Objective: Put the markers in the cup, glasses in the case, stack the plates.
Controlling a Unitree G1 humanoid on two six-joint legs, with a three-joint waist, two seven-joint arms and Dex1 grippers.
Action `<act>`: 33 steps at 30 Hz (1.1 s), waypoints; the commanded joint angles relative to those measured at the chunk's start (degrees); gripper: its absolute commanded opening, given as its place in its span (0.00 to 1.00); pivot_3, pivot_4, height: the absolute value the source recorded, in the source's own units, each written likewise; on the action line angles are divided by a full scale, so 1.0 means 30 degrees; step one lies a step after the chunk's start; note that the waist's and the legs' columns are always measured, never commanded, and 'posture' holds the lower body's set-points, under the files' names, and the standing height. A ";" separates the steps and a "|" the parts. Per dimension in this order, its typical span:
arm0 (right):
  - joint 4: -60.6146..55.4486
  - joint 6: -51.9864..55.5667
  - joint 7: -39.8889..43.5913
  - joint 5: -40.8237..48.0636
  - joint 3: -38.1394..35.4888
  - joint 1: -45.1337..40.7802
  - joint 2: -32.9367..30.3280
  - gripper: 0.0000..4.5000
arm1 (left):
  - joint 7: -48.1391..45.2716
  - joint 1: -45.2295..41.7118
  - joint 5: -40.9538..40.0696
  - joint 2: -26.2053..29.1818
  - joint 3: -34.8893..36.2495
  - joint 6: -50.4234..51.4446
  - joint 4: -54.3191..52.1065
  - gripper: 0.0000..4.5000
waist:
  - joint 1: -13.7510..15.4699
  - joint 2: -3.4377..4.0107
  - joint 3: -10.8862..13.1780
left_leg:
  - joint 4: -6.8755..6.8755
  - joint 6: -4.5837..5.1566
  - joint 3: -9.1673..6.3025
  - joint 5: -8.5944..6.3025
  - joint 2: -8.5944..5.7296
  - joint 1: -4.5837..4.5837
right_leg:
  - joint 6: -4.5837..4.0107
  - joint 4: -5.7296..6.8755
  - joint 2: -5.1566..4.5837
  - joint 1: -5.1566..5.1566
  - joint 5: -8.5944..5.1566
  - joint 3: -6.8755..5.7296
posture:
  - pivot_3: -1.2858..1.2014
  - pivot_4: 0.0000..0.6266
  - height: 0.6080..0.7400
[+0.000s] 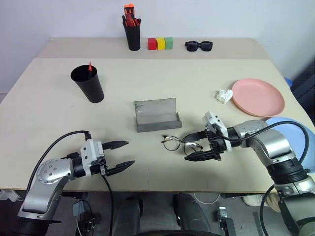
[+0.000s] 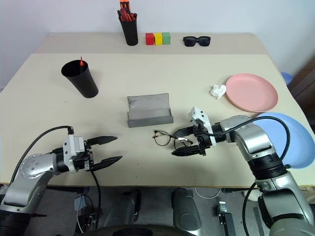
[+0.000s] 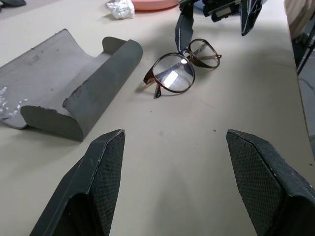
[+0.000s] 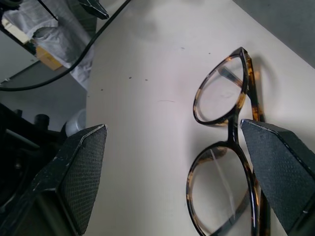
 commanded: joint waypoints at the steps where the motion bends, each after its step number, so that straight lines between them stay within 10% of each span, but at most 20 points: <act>1: 0.0193 -0.0792 -0.0466 -0.0130 -0.0097 -0.0188 0.0465 0.98 | 0.0233 -0.0095 -0.0397 0.0144 0.0232 0.0328 -0.1032 0.75 | 0.0006 -0.0001 0.0000 | -0.0001 0.0001 0.0000 0.0000 0.0000 0.0000 | 0.0000 0.0000 0.0000 0.0000 0.0000 0.0000 | 0.52 0.24 1.00; 10: 0.0037 -0.0557 -0.0493 0.0239 -0.0153 -0.0164 0.0518 0.93 | 0.0329 -0.0095 -0.0406 0.0187 0.0420 0.0710 -0.1280 0.75 | 0.0025 0.0000 0.0000 | -0.0002 0.0000 0.0001 0.0000 0.0000 0.0000 | 0.0000 -0.0002 0.0000 0.0000 0.0001 0.0000 | 0.52 0.24 1.00; 19: 0.0260 -0.0787 -0.0488 0.0020 -0.0175 0.0186 0.0296 0.04 | 0.0215 -0.0075 -0.0261 0.0066 0.0364 0.0381 -0.0939 0.75 | 0.0026 0.0000 0.0000 | -0.0004 0.0000 0.0000 0.0000 0.0000 0.0000 | 0.0000 -0.0003 0.0000 0.0000 0.0000 0.0000 | 0.52 0.24 1.00; 33: 0.0054 -0.0379 -0.0378 0.0274 -0.0265 0.0213 0.0113 0.02 | -0.0055 -0.0052 -0.0312 0.0174 0.0442 0.0184 -0.0762 0.75 | 0.0025 0.0000 0.0000 | -0.0004 0.0000 0.0000 0.0000 0.0000 0.0000 | 0.0000 -0.0002 0.0000 0.0000 0.0001 0.0000 | 0.52 0.24 1.00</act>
